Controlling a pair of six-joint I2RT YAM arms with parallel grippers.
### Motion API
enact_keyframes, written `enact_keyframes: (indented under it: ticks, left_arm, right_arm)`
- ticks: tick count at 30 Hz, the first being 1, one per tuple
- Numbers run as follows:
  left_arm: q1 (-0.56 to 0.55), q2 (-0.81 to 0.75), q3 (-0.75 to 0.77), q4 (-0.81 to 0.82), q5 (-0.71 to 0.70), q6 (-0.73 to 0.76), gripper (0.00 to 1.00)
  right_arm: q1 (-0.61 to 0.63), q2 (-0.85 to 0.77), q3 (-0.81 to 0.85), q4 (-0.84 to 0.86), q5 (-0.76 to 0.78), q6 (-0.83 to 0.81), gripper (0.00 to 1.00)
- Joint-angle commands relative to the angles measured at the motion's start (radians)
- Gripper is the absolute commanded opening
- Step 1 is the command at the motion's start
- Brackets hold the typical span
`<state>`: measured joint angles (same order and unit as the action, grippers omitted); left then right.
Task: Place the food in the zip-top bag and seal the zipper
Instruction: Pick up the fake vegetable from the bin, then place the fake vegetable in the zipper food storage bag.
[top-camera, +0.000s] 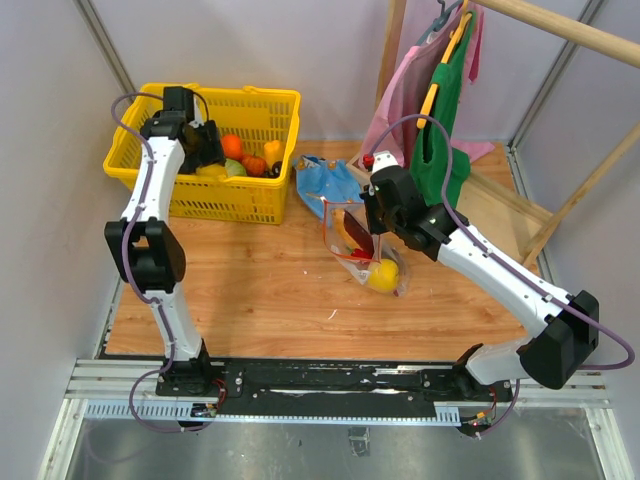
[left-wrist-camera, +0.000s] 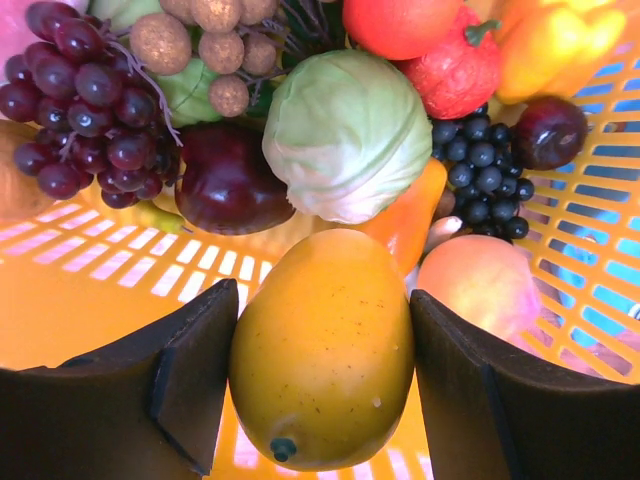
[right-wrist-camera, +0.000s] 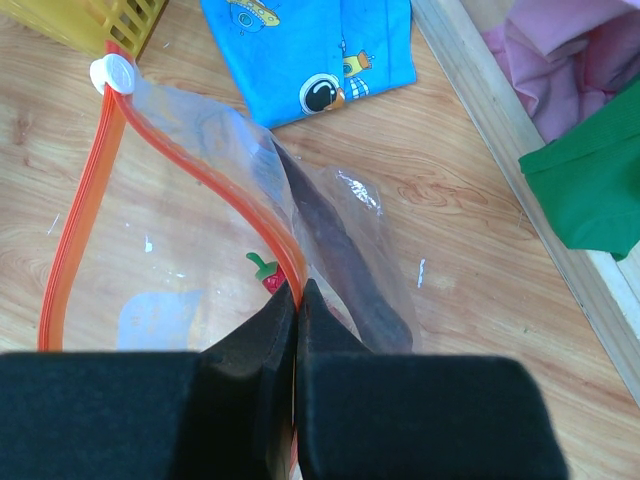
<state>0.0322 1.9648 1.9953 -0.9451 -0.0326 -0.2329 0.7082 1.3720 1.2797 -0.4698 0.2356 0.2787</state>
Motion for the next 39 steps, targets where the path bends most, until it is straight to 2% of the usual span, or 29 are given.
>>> enact_keyframes:
  ticks: [1, 9, 13, 28, 39]
  left_arm:
    - [0.000, -0.090, 0.018, 0.028, 0.008, -0.018, 0.27]
    - [-0.035, -0.213, -0.047, 0.147, 0.007, -0.026, 0.26]
    - [-0.078, -0.253, -0.055, 0.157, 0.015, -0.023, 0.25]
    - [-0.391, -0.472, -0.227, 0.250, -0.010, -0.027, 0.25]
    - [-0.559, -0.601, -0.415, 0.354, 0.102, -0.139, 0.25]
  right_arm:
    - [-0.012, -0.021, -0.005, 0.010, 0.017, -0.003, 0.01]
    - [-0.012, -0.025, -0.006, 0.010, 0.018, -0.001, 0.01]
    - [-0.013, -0.029, -0.006, 0.009, 0.022, 0.000, 0.01]
    - [-0.013, -0.037, -0.012, 0.013, 0.019, 0.019, 0.01]
    - [-0.012, -0.048, -0.020, 0.020, -0.008, 0.037, 0.00]
